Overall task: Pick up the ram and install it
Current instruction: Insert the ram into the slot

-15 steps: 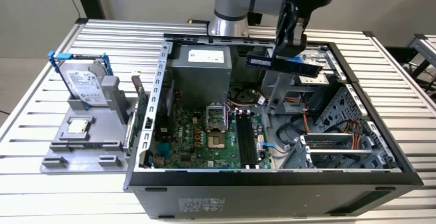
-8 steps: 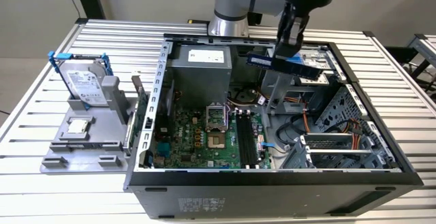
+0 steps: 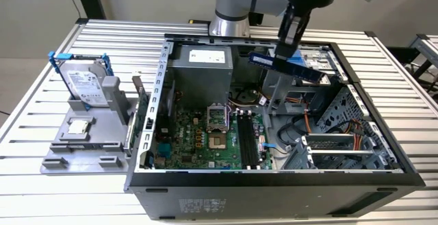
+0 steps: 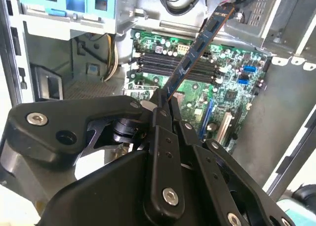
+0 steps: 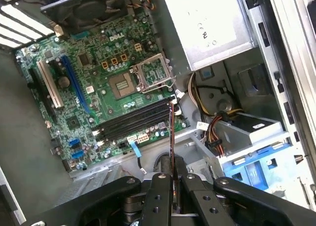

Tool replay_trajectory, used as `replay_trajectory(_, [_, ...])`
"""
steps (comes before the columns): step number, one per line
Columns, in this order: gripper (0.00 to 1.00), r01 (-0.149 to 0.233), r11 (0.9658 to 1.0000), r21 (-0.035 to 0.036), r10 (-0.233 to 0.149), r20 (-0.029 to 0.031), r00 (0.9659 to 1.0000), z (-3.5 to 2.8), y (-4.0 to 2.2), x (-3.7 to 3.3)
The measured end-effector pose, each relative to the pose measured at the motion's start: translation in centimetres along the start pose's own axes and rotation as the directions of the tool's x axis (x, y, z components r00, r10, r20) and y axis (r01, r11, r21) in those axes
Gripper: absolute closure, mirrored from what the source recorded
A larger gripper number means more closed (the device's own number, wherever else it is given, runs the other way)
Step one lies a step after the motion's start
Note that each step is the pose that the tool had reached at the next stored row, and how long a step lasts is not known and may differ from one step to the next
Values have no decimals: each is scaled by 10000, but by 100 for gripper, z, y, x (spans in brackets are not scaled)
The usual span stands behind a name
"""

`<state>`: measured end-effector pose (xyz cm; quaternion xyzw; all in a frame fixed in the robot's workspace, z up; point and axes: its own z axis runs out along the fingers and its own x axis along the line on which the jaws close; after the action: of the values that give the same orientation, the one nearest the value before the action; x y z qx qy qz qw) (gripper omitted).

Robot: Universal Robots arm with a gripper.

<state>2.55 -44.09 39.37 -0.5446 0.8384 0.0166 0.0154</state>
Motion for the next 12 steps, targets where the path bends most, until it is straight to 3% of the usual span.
replay_trajectory(6, [100,-619,9981,27,619,8,9981,1,0,0])
replay_trajectory(12, [100,-1391,9903,61,1391,20,9903,2,0,0])
